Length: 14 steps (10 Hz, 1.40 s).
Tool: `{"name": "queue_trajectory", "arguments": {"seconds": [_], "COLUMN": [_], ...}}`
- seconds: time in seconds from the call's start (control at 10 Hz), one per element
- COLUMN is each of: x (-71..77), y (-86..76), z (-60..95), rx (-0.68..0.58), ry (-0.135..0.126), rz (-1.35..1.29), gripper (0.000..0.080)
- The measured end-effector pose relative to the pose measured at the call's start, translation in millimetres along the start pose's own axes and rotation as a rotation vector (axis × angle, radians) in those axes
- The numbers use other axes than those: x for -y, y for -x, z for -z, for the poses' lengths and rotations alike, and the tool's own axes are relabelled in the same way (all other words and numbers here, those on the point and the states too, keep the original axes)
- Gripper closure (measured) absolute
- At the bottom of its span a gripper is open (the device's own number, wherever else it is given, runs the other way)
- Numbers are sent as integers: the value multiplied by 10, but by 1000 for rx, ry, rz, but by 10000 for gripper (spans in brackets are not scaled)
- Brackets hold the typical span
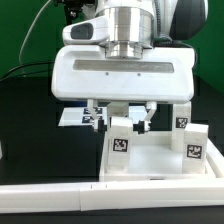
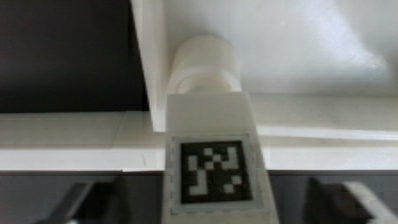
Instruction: Assemble square table
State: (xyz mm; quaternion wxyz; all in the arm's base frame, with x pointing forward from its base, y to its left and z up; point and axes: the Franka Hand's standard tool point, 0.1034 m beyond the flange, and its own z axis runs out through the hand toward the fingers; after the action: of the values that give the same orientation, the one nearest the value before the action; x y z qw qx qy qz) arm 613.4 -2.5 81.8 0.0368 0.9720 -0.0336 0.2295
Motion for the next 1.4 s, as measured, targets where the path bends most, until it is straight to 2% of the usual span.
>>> {"name": "queue_trajectory", "arguments": {"seconds": [0.1,0.2,0.4,0.5,0.6,0.7,0.9,1.0,1.1,1.2,1.4], "x": [0,0,0,3,-7,-58,-53,-50,-45,-49,-54], "y": [0,0,0,41,-54,-214,-190,-154,-133,-165,-110], "z": [0,0,0,-27,-15,62,113,72,10,-29,-113], "rx": [0,0,0,48,136,150,284,334,356,319,257], "ry": [0,0,0,-10,-43,-65,-114,-122,-122,-111,-76], "rz": [0,0,0,-17,-44,-74,-127,-128,-129,-126,-157], "gripper": [189,158,152,152,151,151,151,151,151,151,151]}}
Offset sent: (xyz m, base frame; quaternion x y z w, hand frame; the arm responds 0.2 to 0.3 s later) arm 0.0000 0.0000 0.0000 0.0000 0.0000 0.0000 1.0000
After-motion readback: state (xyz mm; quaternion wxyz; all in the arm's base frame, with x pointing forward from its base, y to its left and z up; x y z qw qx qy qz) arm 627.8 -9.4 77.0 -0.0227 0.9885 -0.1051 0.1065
